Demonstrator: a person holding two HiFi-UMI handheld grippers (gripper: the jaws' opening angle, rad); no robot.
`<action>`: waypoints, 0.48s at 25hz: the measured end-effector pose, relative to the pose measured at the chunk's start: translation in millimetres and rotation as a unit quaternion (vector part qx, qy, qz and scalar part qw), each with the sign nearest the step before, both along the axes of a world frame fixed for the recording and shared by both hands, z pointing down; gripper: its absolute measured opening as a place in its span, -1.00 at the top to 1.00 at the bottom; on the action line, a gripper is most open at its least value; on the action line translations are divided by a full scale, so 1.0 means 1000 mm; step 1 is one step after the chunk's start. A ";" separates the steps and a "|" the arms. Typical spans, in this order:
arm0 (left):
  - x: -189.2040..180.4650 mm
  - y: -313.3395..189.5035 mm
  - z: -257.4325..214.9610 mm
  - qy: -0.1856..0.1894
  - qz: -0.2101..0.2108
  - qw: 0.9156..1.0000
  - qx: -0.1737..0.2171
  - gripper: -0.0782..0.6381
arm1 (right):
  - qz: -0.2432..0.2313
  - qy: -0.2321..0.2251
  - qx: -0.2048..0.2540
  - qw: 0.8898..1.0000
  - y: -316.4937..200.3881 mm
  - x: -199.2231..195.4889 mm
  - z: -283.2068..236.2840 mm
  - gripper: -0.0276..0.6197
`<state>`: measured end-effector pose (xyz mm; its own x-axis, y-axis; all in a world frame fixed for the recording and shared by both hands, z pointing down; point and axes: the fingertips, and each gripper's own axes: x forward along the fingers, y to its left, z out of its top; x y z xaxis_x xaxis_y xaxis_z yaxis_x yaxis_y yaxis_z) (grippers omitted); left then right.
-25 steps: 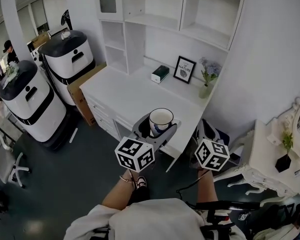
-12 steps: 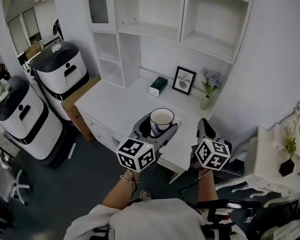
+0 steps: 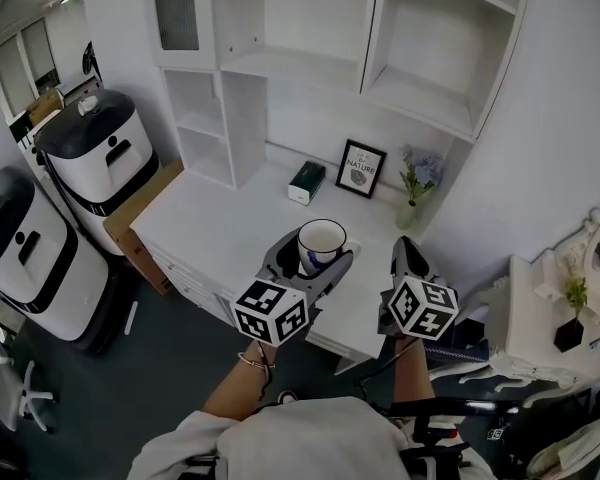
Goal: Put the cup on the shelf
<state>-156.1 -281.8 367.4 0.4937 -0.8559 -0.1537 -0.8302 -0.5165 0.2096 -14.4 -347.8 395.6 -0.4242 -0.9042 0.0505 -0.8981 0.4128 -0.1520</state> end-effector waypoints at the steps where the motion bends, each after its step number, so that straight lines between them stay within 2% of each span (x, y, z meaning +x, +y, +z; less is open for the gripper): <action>1: -0.001 -0.004 0.002 -0.001 0.004 1.000 -0.001 -0.31 | 0.003 0.001 -0.001 1.000 -0.004 -0.002 0.001 0.85; 7: -0.011 -0.030 0.008 -0.001 0.019 1.000 -0.009 -0.31 | 0.019 0.008 -0.009 1.000 -0.023 -0.010 0.006 0.85; 12: -0.012 -0.045 0.017 0.011 0.025 0.999 -0.020 -0.31 | 0.035 0.018 -0.019 0.999 -0.031 -0.001 0.013 0.85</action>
